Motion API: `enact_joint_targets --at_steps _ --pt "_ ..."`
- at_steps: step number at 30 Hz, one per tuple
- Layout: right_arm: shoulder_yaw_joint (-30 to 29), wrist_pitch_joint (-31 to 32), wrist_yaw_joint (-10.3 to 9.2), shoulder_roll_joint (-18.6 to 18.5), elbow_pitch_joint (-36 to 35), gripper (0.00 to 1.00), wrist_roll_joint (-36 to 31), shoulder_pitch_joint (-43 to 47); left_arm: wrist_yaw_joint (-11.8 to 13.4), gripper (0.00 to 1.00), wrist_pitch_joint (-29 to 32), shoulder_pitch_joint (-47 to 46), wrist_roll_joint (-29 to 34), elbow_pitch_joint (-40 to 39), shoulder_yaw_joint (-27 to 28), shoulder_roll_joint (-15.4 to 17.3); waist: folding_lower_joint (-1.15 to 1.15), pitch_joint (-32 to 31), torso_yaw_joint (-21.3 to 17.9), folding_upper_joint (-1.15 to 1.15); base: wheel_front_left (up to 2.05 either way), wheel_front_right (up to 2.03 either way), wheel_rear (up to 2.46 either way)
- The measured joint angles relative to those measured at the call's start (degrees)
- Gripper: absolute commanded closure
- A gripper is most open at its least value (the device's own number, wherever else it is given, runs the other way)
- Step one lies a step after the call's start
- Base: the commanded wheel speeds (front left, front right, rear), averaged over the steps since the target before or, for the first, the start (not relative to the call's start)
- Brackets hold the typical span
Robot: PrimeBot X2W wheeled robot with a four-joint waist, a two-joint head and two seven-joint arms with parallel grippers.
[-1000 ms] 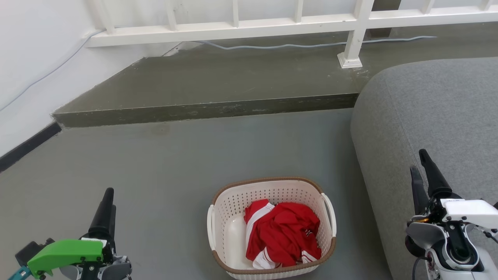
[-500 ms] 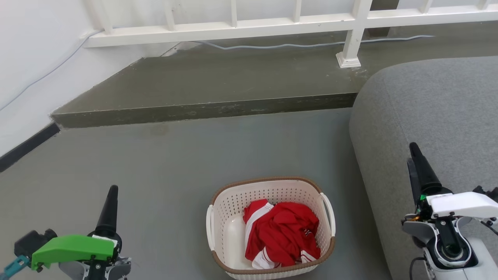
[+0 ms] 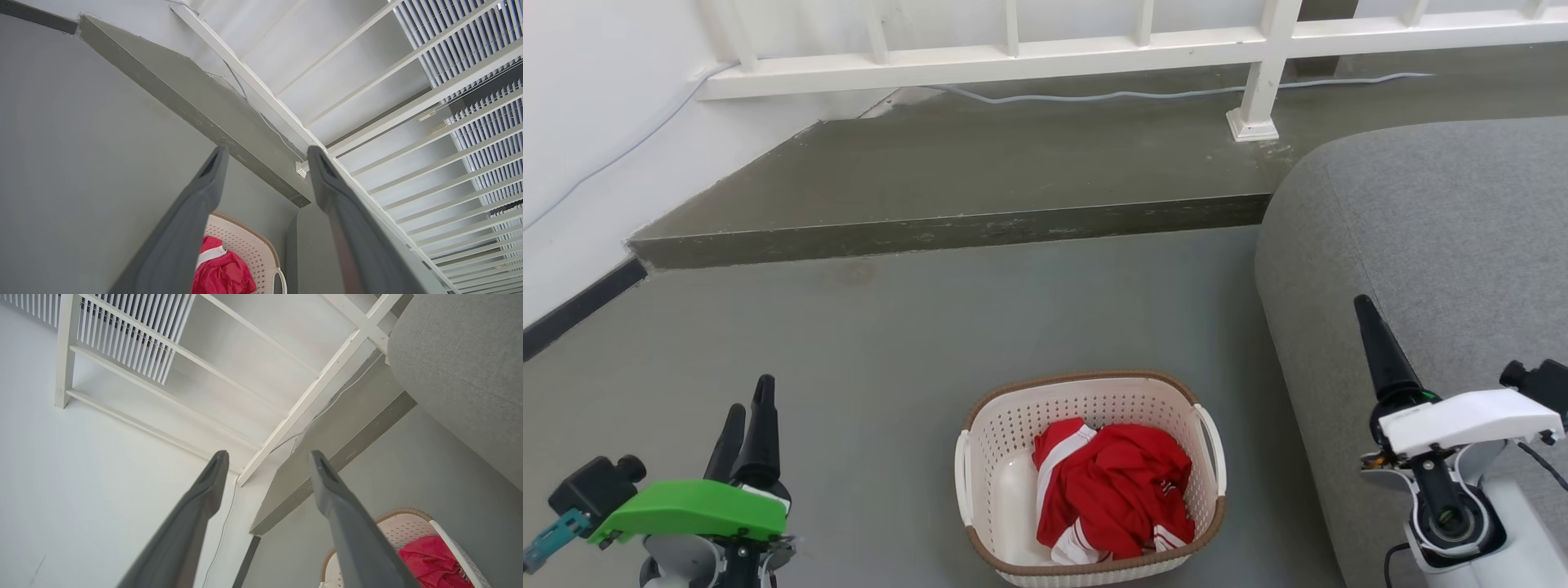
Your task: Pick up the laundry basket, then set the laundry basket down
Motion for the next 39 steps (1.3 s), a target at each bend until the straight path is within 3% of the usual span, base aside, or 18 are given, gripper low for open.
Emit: enact_joint_targets --at_steps 7,39 --pt "1.4 -1.4 -0.99 0.1 -0.1 0.0 -5.7 -0.2 0.3 0.0 -1.4 0.0 5.4 -0.9 -0.9 -0.7 0.0 0.1 0.0 0.0 0.0 0.0 0.0" --pt "5.5 -8.1 -0.98 0.8 -2.2 0.0 -29.5 -1.3 0.8 0.0 -8.1 0.0 30.3 -5.6 -2.5 -1.3 0.0 0.7 -0.2 0.0 0.0 0.0 0.0"
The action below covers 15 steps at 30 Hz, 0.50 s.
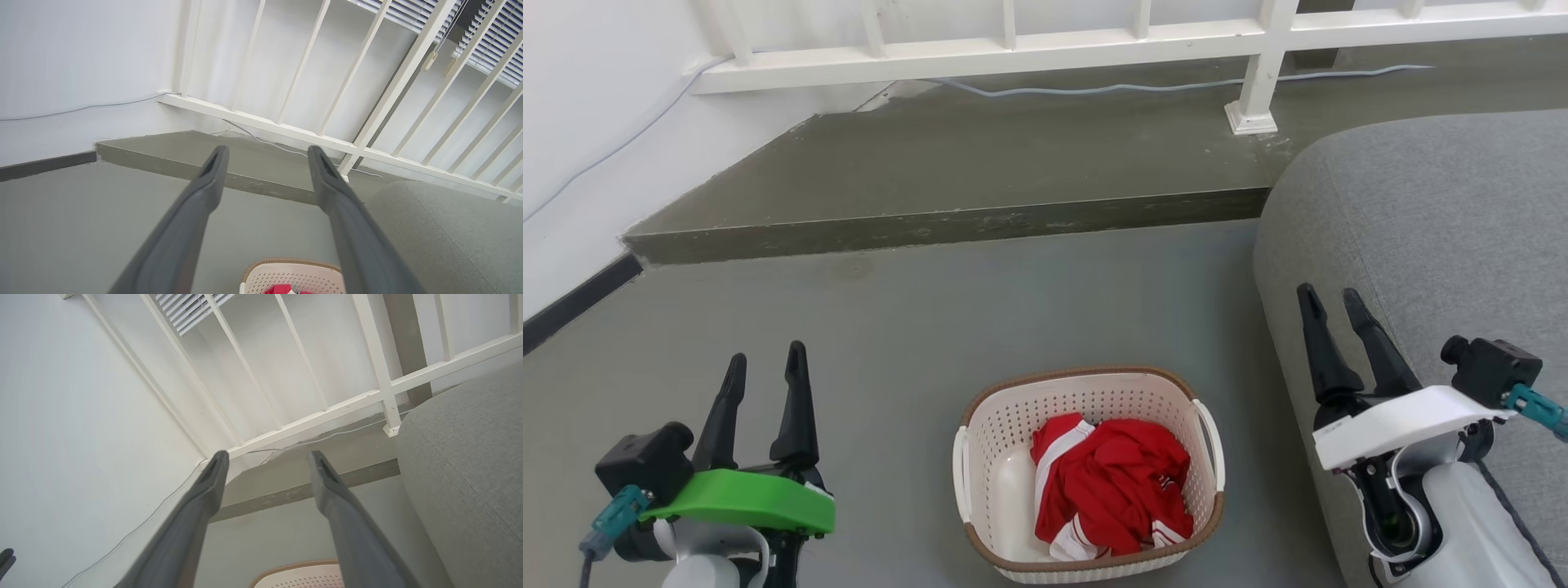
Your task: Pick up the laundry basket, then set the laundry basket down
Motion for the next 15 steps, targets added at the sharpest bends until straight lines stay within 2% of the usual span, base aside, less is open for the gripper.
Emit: enact_joint_targets --at_steps 15 --pt "1.2 -2.7 0.15 0.3 -0.9 0.0 -9.4 -0.1 -0.1 0.0 -2.6 -0.1 10.0 -1.6 -0.8 0.0 0.0 0.3 -0.1 0.0 0.0 0.0 0.0"
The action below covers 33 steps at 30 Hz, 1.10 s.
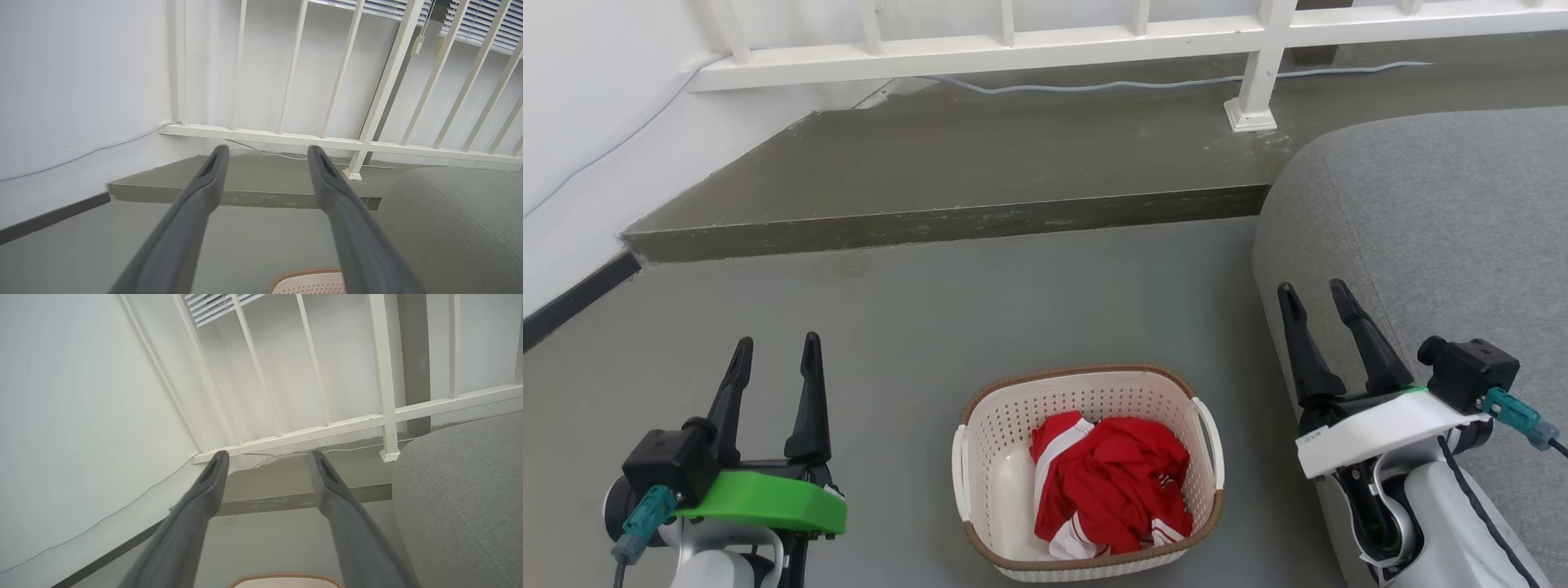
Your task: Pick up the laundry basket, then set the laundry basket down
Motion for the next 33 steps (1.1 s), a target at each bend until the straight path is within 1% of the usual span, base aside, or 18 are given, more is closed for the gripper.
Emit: enact_joint_targets --at_steps 7,17,26,28,33 --pt "-0.2 -0.1 0.45 0.5 0.0 0.0 -1.0 0.0 -0.3 0.0 0.0 0.0 0.0 0.0 0.1 0.0 0.0 0.1 0.0 0.0 0.0 0.0 0.0" --pt "-1.5 -0.1 0.52 0.9 0.0 0.0 -1.4 0.0 -0.5 0.0 0.0 0.0 0.1 -0.4 0.0 0.0 0.0 0.8 0.0 0.0 0.0 0.0 0.0" --pt "-1.8 -0.1 0.96 1.0 -0.2 0.0 -1.6 -0.9 -0.5 0.0 0.0 -0.5 0.0 -1.2 -0.3 -0.1 0.0 4.4 -0.3 0.0 0.0 0.0 0.0" --pt "-1.9 -0.1 0.97 1.0 -0.2 0.0 -2.0 -1.5 -0.9 0.0 0.0 -1.4 0.0 -1.4 -0.4 -0.1 0.0 5.6 -0.4 0.0 0.0 0.0 0.0" --pt "-2.9 -0.1 0.98 0.9 0.4 0.0 -2.0 -2.8 -1.0 0.0 0.0 -3.9 -0.5 -1.5 -1.0 -0.1 0.0 8.9 -0.6 0.0 0.0 0.0 0.0"
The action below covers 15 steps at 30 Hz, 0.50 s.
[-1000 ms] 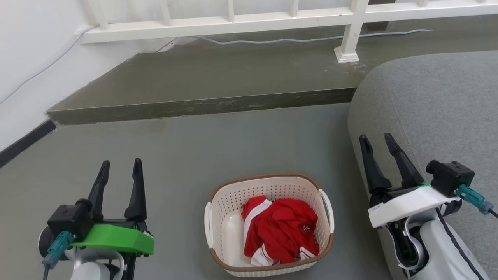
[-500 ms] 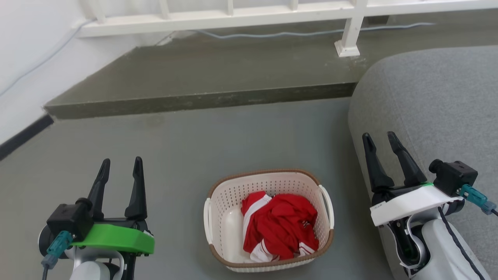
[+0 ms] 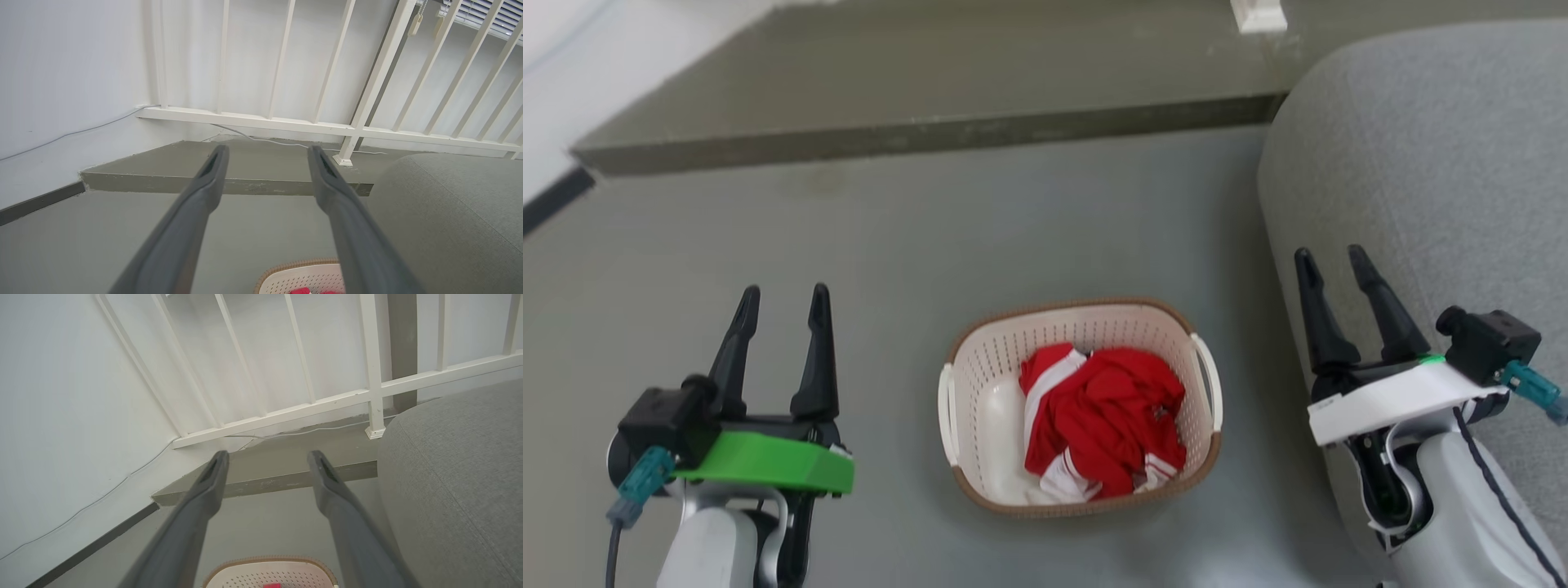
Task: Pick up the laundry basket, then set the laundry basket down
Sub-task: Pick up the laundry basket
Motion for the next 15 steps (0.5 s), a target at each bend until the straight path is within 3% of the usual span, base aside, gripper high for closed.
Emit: enact_joint_targets --at_steps 15 --pt "-0.4 -0.2 0.02 -1.2 8.0 0.0 -1.5 -8.3 -0.6 0.0 0.0 -9.2 -1.4 7.8 -3.1 -0.3 0.0 11.7 0.0 0.0 0.0 0.0 0.0"
